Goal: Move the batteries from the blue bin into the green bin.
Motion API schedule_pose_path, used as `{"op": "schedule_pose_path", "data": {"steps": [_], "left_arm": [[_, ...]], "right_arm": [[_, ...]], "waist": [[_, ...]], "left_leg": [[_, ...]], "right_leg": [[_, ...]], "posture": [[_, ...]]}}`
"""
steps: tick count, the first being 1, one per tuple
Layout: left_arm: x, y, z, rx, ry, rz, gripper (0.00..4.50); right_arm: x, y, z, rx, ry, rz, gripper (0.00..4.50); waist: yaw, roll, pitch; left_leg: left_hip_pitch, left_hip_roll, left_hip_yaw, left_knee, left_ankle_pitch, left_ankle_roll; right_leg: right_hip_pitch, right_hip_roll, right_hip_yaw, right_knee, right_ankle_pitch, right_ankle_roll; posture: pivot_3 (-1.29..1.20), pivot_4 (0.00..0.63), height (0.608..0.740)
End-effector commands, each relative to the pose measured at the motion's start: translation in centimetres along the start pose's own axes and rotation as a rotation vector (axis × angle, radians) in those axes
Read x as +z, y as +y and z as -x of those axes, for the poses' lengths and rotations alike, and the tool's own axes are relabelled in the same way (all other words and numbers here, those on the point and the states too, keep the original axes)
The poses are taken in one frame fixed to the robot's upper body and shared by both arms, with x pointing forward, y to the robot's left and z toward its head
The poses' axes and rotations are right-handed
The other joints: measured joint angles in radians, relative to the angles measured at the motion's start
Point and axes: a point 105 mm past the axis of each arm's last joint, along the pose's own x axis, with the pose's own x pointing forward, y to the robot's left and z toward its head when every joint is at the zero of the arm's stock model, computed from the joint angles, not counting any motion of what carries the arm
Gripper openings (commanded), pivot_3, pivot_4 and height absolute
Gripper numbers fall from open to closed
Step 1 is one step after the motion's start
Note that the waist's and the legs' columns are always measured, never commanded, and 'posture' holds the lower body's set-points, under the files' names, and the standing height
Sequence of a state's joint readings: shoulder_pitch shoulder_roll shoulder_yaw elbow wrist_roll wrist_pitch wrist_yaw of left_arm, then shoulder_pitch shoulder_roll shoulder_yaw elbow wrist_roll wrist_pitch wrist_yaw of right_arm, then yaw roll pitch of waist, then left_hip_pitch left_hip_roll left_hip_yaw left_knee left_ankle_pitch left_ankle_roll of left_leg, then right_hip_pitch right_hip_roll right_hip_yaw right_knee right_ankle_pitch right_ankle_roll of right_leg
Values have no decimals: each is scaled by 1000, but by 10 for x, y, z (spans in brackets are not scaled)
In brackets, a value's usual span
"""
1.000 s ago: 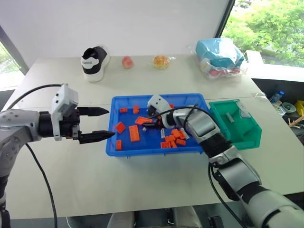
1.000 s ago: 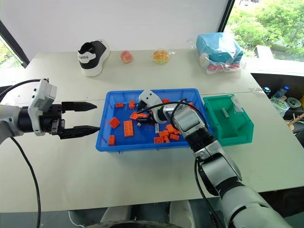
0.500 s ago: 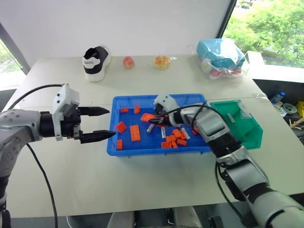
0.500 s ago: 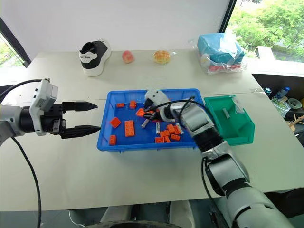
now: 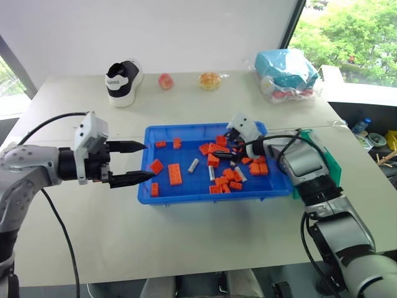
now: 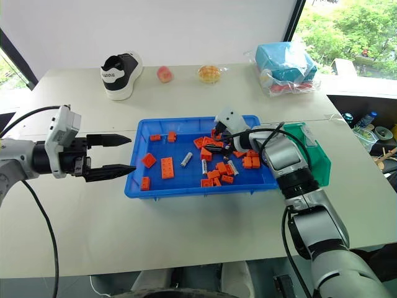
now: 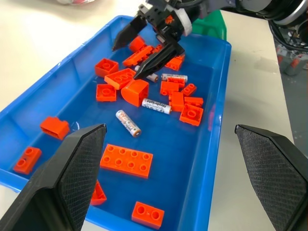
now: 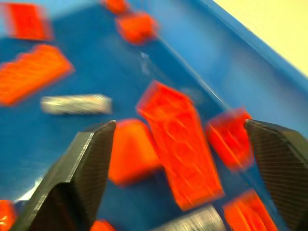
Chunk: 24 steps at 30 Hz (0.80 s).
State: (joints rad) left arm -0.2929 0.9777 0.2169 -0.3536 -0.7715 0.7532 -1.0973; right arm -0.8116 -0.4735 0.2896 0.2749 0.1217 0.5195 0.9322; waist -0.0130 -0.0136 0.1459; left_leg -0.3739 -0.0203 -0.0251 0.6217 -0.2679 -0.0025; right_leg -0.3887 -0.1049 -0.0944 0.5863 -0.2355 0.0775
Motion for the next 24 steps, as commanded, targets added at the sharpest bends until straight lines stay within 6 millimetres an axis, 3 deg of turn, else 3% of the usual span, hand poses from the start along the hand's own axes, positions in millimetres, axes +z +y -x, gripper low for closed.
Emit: {"op": "schedule_pose_path", "data": {"steps": [1,4,8,13,16,22,24], "left_arm": [[11,2,2,7,-18,-56,4500],[12,2,2,3,-15,-59,4500],[12,-1,4,8,-13,-62,4500],[10,-4,8,31,-6,-62,4500],[8,-7,11,50,-4,-58,4500],[6,-10,15,80,-5,-56,4500],[6,-11,15,84,-7,-56,4500]], "right_arm": [[38,13,-6,173,-66,210,4444],[34,26,-18,342,2,340,4444],[22,28,-32,426,85,456,4444],[3,21,-45,425,177,568,4444],[2,18,-53,392,184,564,4444],[-1,30,-62,441,172,562,4444],[-4,35,-64,469,170,556,3918]], "waist": [[-1,1,0],[0,2,1],[2,2,1],[-1,2,1],[-5,1,1],[-5,2,1],[-4,1,1]], "left_leg": [[0,0,0,0,0,0],[1,0,0,0,0,0],[1,0,0,1,0,0],[0,0,0,1,1,-2],[1,0,0,1,2,-4],[2,0,0,0,3,-5],[2,0,-1,0,3,-5]], "right_leg": [[0,0,0,0,0,0],[0,1,0,1,0,0],[-1,1,0,1,0,0],[0,1,2,2,0,0],[-1,1,3,7,0,0],[-2,2,4,8,0,0],[-1,2,4,8,0,0]], "posture": [[0,150,727],[0,150,727],[0,150,727],[0,150,727],[0,150,727],[0,150,727],[0,150,727]]}}
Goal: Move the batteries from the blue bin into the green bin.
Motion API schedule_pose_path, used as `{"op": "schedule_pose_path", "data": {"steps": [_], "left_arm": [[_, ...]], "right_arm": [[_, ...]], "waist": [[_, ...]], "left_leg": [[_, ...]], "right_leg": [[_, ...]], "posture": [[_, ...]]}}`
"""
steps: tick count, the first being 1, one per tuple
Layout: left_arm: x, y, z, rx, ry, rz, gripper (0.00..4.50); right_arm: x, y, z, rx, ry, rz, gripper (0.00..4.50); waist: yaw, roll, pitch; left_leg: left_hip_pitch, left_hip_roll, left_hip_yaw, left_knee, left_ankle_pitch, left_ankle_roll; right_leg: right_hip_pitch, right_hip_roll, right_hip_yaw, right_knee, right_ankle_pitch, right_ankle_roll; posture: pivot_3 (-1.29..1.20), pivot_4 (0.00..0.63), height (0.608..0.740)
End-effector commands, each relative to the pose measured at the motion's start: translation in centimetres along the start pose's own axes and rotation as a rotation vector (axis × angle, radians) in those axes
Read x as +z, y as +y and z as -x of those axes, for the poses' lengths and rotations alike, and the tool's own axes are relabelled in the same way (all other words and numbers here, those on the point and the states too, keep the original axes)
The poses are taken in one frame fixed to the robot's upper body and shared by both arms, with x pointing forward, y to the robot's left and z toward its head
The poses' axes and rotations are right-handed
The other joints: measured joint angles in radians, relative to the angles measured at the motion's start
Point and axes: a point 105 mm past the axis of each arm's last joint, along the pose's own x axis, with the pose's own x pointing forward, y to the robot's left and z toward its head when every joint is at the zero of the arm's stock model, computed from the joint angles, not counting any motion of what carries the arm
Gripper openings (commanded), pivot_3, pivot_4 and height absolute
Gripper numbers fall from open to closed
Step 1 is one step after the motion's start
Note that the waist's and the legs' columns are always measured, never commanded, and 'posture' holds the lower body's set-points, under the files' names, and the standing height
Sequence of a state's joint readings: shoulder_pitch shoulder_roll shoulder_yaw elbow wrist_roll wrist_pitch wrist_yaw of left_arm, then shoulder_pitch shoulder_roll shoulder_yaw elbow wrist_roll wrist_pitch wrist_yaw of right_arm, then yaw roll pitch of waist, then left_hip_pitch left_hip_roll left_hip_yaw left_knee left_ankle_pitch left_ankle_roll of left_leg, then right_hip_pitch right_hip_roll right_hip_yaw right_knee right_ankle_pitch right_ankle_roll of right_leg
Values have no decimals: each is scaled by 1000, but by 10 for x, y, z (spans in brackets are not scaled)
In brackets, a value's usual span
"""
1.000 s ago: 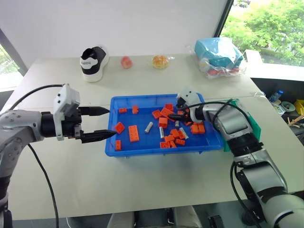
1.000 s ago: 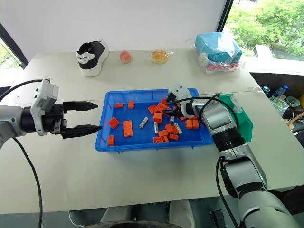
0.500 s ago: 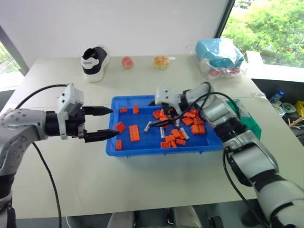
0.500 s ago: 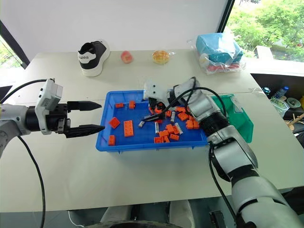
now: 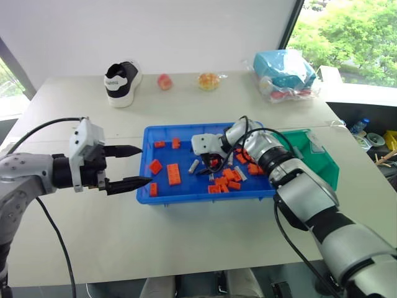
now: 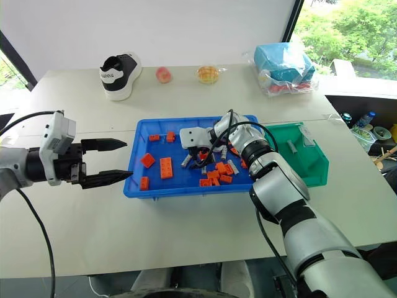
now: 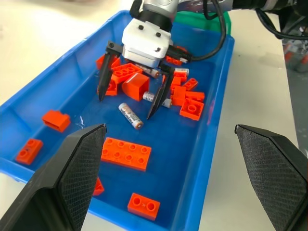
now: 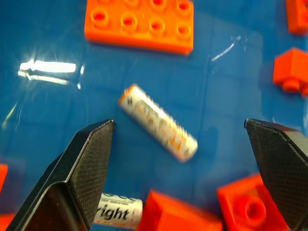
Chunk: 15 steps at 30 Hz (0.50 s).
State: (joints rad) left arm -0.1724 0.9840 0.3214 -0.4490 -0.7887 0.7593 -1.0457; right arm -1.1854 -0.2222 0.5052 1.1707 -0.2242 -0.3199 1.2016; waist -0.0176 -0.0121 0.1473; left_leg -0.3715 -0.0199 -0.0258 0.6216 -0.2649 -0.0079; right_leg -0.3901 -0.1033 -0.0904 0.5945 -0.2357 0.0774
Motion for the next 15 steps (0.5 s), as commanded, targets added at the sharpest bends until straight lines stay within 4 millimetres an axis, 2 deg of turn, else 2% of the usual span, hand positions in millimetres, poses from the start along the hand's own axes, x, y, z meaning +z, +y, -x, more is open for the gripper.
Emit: {"op": "schedule_pose_path", "data": {"steps": [1,6,8,11,15], "left_arm": [[10,-2,4,18,-17,-41,4500],[11,0,4,21,-21,-42,4500],[11,1,3,18,-22,-43,4500],[11,1,1,10,-25,-44,4500],[11,4,-5,-8,-37,-41,4500]], "right_arm": [[5,4,-3,35,-21,19,3625],[8,16,-7,104,-73,0,946],[12,18,-6,111,-113,-16,24],[23,15,-2,84,-184,-42,24],[54,3,22,-44,-384,-150,24]], "waist": [[1,0,0],[2,0,0],[1,0,0],[1,0,0],[5,0,0]], "left_leg": [[0,0,0,0,0,0],[0,0,-1,0,0,0],[0,0,-1,0,0,0],[0,0,-1,0,0,0],[-1,0,-1,1,0,0]], "right_leg": [[0,0,0,0,0,0],[0,0,0,0,0,0],[1,0,0,0,0,0],[0,0,0,1,0,0],[0,0,1,1,0,0]], "posture": [[0,150,727],[0,150,727],[0,150,727],[0,150,727],[0,150,727]]}}
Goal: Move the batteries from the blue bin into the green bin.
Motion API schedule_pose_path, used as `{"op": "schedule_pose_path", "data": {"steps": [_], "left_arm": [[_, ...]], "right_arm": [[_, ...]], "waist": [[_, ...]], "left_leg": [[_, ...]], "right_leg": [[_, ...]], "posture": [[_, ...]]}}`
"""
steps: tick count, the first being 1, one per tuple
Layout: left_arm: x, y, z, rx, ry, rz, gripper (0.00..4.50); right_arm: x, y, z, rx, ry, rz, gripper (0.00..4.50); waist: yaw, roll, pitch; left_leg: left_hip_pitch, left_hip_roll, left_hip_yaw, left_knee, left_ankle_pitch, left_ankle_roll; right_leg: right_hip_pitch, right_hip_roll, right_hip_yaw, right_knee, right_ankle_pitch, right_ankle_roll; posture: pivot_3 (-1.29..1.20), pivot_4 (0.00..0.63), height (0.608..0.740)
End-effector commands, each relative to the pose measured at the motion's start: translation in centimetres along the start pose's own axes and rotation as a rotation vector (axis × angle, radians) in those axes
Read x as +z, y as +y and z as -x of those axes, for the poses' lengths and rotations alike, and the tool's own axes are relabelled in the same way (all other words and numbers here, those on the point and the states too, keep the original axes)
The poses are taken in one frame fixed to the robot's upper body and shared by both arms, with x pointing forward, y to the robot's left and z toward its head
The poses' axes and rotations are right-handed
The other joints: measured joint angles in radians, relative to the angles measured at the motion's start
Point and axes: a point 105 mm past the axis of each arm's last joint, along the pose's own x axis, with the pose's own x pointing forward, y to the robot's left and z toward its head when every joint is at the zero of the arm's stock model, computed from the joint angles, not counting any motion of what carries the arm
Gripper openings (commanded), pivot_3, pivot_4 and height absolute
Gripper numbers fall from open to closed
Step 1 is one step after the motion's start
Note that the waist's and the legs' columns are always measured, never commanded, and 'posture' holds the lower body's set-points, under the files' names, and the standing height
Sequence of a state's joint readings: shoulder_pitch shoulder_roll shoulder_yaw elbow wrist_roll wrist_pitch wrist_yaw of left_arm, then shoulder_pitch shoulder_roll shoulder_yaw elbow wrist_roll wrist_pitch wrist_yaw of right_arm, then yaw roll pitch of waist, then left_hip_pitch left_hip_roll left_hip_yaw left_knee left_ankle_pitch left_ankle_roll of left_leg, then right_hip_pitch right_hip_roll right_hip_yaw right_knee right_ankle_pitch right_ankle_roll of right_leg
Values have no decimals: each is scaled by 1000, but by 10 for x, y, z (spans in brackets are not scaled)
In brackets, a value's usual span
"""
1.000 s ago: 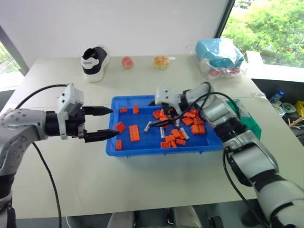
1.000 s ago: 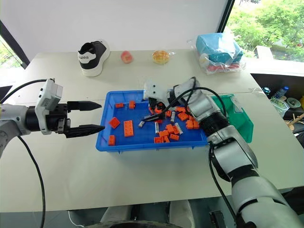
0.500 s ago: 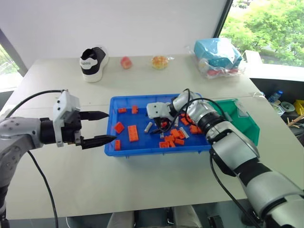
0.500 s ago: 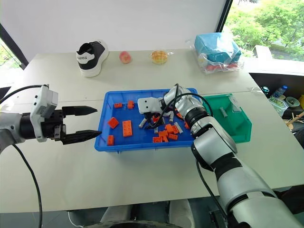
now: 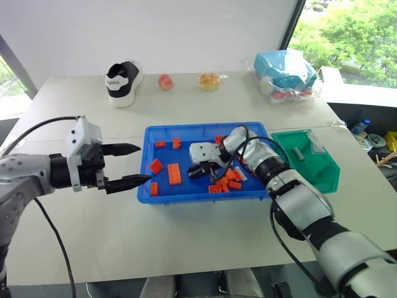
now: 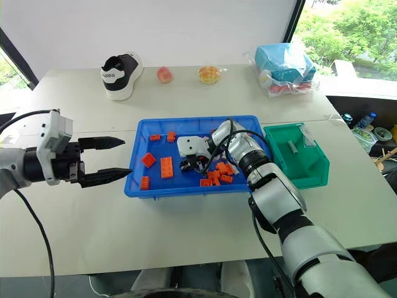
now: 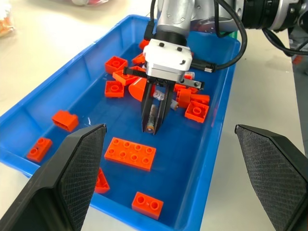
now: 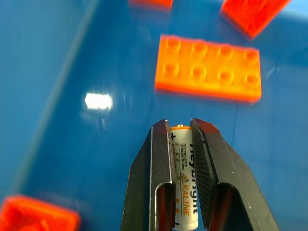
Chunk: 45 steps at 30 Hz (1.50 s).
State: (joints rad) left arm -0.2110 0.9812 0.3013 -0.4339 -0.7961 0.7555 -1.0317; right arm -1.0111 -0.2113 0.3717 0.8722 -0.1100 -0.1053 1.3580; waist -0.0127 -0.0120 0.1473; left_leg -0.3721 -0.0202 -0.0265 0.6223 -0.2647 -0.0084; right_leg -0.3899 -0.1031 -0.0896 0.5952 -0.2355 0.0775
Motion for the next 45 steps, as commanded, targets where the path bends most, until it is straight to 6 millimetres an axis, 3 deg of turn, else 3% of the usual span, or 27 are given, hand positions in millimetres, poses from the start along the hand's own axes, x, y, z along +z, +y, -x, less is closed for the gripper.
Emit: {"op": "schedule_pose_path", "data": {"steps": [1,5,7,9,11,13,17,21,26,30,32,34,37,39,42,45], "left_arm": [[5,1,-3,-13,-20,-30,4500],[6,1,-8,-27,-31,-28,4500],[5,1,-9,-34,-34,-26,4500],[4,1,-11,-40,-39,-23,4500],[3,2,-13,-43,-42,-22,4500],[2,3,-15,-48,-46,-22,4500],[3,6,-19,-61,-53,-28,4500],[5,12,-22,-66,-59,-38,4500],[7,14,-26,-80,-64,-47,4500],[8,15,-27,-86,-67,-50,4500],[8,15,-28,-87,-70,-52,4500],[9,15,-28,-86,-71,-53,4500],[9,14,-28,-82,-70,-55,4500],[10,13,-27,-79,-71,-55,4500],[10,12,-26,-73,-72,-55,4500],[9,10,-25,-68,-66,-53,4500]], "right_arm": [[48,-14,26,-146,-193,7,24],[76,-36,81,-465,-370,-149,24],[67,-47,122,-662,-393,-256,24],[45,-52,166,-868,-359,-344,24],[26,-46,209,-1027,-342,-432,24],[14,-30,238,-1108,-323,-492,24],[-11,5,259,-1182,-183,-540,24],[-30,30,270,-1247,-37,-555,24],[-53,47,279,-1317,31,-648,24],[-67,51,280,-1347,133,-631,1980],[-64,46,280,-1350,125,-610,3001],[-49,36,277,-1328,58,-580,3001],[-14,17,251,-1185,-52,-513,3001],[-2,10,231,-1105,-111,-550,3001],[5,7,198,-971,-170,-686,3001],[-8,14,151,-822,-171,-909,3001]], "waist": [[0,0,0],[4,0,0],[9,0,0],[20,0,0],[29,-1,0],[29,-2,-1],[24,-3,-2],[18,-3,-2],[25,-3,-3],[27,-3,-3],[26,-4,-3],[25,-3,-2],[18,-2,-1],[18,-3,-2],[20,-5,-3],[28,-5,-3]], "left_leg": [[0,0,0,0,0,0],[0,0,0,0,0,0],[-1,0,0,0,0,0],[0,-1,0,0,0,0],[-1,-2,0,0,0,0],[-1,-3,0,0,-1,1],[-2,-3,2,0,-1,2],[-1,-1,4,-1,-1,3],[-1,0,4,1,-1,3],[-2,0,3,2,-1,3],[-2,0,3,2,-2,3],[-2,0,3,2,-2,3],[-2,0,3,2,-2,4],[-1,2,3,1,-2,4],[-2,3,2,0,-2,4],[-2,2,1,1,-2,4]], "right_leg": [[0,0,0,0,0,0],[0,-1,0,0,0,0],[-1,-1,0,0,0,0],[-3,-3,0,-2,0,-1],[-4,-5,0,-2,-2,-4],[-3,-7,-1,-3,-2,-4],[-1,-8,-1,-3,-2,-3],[-1,-6,-1,-2,-2,-3],[-1,-3,-1,-2,-2,-3],[-1,-3,0,-3,-2,-3],[-1,-3,0,-4,-2,-3],[-1,-3,0,-4,-3,-3],[-1,-2,0,-4,-2,-3],[-1,0,0,-4,-2,-3],[-1,0,0,-3,-2,-3],[-1,0,0,-3,-2,-3]], "posture": [[0,150,727],[0,150,727],[0,150,727],[0,150,727],[0,150,727],[0,150,727],[0,150,727],[0,150,727],[0,150,727],[0,150,727],[0,150,727],[0,150,727],[0,150,727],[0,150,727],[0,150,727],[0,150,727]]}}
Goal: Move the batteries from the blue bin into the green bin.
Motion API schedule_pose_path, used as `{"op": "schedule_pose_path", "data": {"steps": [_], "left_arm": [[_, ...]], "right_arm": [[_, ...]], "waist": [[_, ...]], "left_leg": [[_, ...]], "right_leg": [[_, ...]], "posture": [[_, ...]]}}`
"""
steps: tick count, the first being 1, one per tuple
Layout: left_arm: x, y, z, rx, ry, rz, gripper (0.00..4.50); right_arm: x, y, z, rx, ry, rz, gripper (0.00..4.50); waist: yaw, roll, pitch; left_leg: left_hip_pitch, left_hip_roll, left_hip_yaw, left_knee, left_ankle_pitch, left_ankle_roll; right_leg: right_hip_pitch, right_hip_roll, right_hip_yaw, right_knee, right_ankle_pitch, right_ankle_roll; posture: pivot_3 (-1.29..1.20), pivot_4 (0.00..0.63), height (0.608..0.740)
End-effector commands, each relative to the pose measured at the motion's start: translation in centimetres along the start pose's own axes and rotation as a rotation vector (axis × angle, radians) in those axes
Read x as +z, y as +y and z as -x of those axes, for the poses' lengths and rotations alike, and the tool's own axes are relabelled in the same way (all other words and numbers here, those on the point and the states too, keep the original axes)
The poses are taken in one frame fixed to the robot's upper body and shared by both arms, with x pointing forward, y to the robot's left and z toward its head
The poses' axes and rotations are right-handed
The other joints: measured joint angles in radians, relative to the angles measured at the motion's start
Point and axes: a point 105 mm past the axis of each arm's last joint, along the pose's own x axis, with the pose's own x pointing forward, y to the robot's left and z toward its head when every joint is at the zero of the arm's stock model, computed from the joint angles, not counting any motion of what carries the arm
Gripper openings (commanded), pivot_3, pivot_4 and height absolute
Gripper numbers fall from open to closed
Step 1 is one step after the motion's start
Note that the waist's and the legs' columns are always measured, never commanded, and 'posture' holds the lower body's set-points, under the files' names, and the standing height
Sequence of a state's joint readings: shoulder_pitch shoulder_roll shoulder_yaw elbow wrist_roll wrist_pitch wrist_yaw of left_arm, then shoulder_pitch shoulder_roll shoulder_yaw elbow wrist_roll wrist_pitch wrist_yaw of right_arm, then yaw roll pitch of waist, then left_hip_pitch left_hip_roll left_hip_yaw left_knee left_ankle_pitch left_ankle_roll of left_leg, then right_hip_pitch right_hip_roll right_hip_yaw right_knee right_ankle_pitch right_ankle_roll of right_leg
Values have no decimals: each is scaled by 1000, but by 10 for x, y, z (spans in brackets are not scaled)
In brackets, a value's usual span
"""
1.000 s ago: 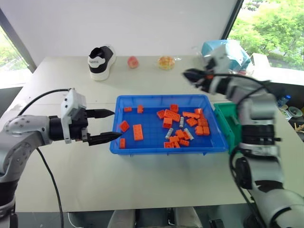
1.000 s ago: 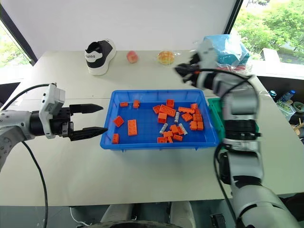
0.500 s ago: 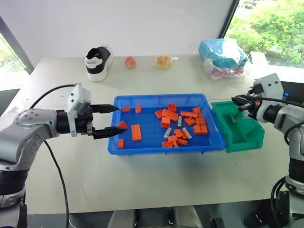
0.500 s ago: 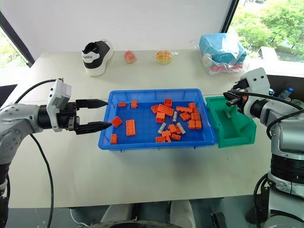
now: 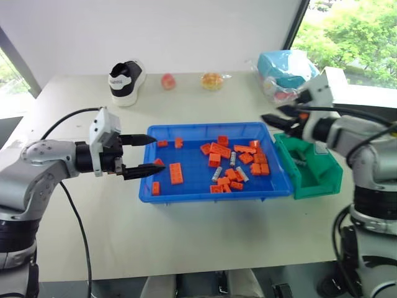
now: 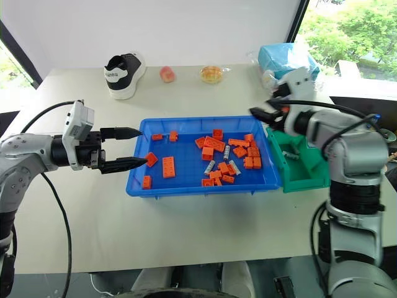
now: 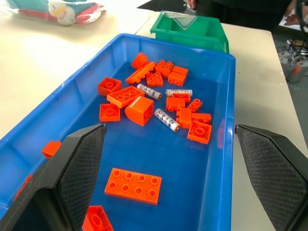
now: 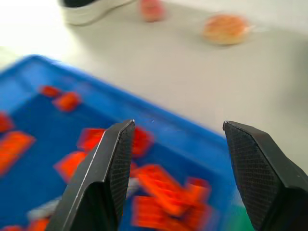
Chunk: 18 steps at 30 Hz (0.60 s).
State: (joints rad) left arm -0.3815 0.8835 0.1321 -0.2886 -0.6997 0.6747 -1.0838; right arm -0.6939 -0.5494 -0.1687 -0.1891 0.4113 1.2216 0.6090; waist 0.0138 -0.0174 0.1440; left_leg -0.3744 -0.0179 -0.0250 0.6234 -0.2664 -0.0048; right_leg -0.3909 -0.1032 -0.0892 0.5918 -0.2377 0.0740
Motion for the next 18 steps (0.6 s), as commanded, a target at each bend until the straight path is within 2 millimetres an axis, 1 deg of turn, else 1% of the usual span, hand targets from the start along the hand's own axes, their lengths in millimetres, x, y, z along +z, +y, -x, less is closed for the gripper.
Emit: {"op": "schedule_pose_path", "data": {"steps": [1,4,6,13,18], "left_arm": [[8,-5,3,5,-8,-33,4500],[8,-5,4,20,-8,-31,4500],[8,-6,5,29,-8,-29,4500],[8,-8,6,43,-8,-25,4500],[9,-9,7,52,-7,-24,4500]], "right_arm": [[-25,23,-15,71,121,-149,3001],[-47,41,-21,124,221,-191,3001],[-58,51,-23,158,272,-206,3001],[-76,67,-29,224,366,-212,3001],[-75,68,-43,233,366,-202,3001]], "waist": [[1,0,0],[3,2,1],[1,2,1],[-4,2,1],[-3,2,1]], "left_leg": [[0,0,0,0,0,0],[-1,-2,-1,2,0,0],[-1,-2,-1,2,0,0],[-1,-2,-1,1,0,1],[0,-2,-1,1,0,1]], "right_leg": [[0,-1,0,0,0,0],[-3,-3,0,-1,0,-1],[-3,-4,0,-2,0,-1],[-1,-3,0,-1,0,0],[-2,0,0,-1,0,0]], "posture": [[0,150,727],[0,150,727],[0,150,727],[0,150,727],[0,150,727]]}}
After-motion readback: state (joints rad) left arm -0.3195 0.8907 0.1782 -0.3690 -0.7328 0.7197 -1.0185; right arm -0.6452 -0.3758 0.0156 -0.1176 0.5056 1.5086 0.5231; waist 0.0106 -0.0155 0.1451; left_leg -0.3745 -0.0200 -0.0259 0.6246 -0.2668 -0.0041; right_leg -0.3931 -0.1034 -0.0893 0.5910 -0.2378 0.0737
